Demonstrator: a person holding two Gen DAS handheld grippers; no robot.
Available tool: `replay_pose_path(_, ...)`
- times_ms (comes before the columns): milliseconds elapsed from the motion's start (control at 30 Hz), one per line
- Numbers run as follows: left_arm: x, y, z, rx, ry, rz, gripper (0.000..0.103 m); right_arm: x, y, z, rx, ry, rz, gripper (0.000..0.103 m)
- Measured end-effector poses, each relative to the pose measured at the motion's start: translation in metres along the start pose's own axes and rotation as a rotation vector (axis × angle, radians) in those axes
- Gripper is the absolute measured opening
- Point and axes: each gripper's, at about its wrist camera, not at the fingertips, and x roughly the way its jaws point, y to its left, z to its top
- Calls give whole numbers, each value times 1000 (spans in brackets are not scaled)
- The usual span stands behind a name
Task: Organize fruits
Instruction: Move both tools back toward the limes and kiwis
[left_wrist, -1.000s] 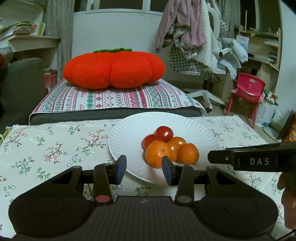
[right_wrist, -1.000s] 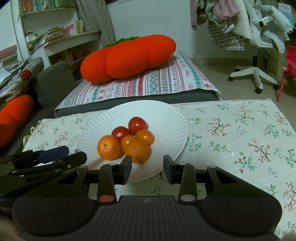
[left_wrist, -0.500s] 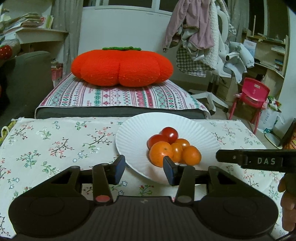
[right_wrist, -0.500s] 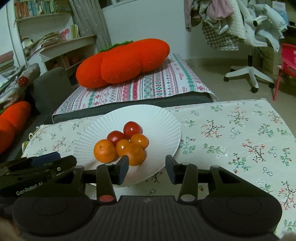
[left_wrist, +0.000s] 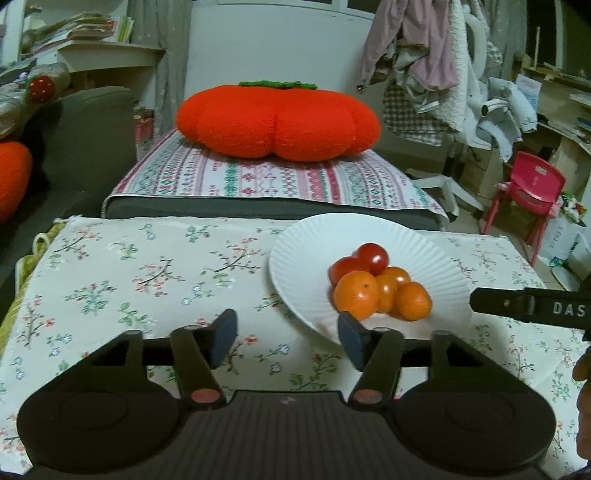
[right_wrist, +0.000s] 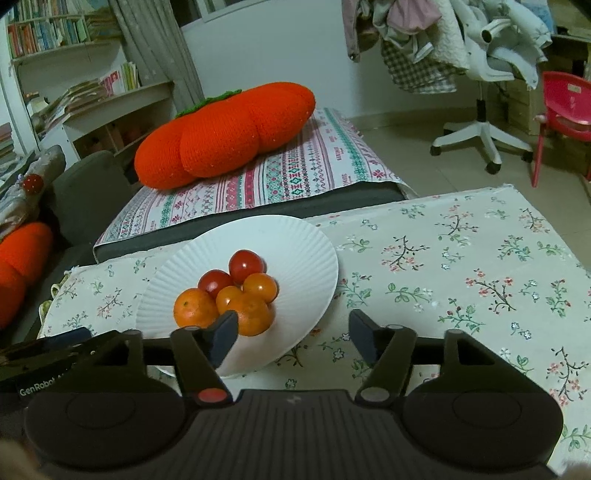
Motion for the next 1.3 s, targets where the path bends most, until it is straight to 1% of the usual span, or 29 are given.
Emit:
replay_pose_path(33,-2,1,0,-4,0,7,57,-1,1,0,-2,4,10,69)
replay_pose_path(167,-9,7,1,-11,-1,32,62,-6,5,-2,-17,10,48,80)
replay_pose_path(233,-12,10,1,-14,1,46,66,-8,8,-3,-31,11,62,82)
replay_pose_path(333,-20,15,0,-17,21,76,69,-10,12,-4,-48,20,80,85)
replay_pose_path(400,-27,19,-1,-17,11,94,74,-11,14,-5,-52,26,94,87)
replay_pose_path(533,-39,24,-5,-24,22,118,75,-14,21,-10,-76,44,132,90)
replay_pose_path(700,-44,20,-16,-16,59,80,75,-20,33,-17,-135,63,167,91)
replay_pose_path(867,-50,8,-32,58,98,31,75,-20,38,-21,-143,92,204,92)
replay_pose_path(967,-54,3,-41,103,110,12,75,-19,42,-25,-164,106,209,92)
replay_pose_path(1067,-57,2,-46,119,111,-6,74,-20,45,-27,-178,114,210,92)
replay_pose_path(1133,-56,3,-49,125,123,-21,68,-20,45,-28,-182,118,205,92)
replay_pose_path(1167,-56,2,-51,126,131,-28,66,-19,45,-28,-183,121,200,92)
replay_pose_path(1233,-53,1,-54,135,152,-57,57,-18,45,-29,-184,127,192,92)
replay_pose_path(1300,-52,-2,-56,139,165,-86,51,-17,45,-30,-185,133,189,91)
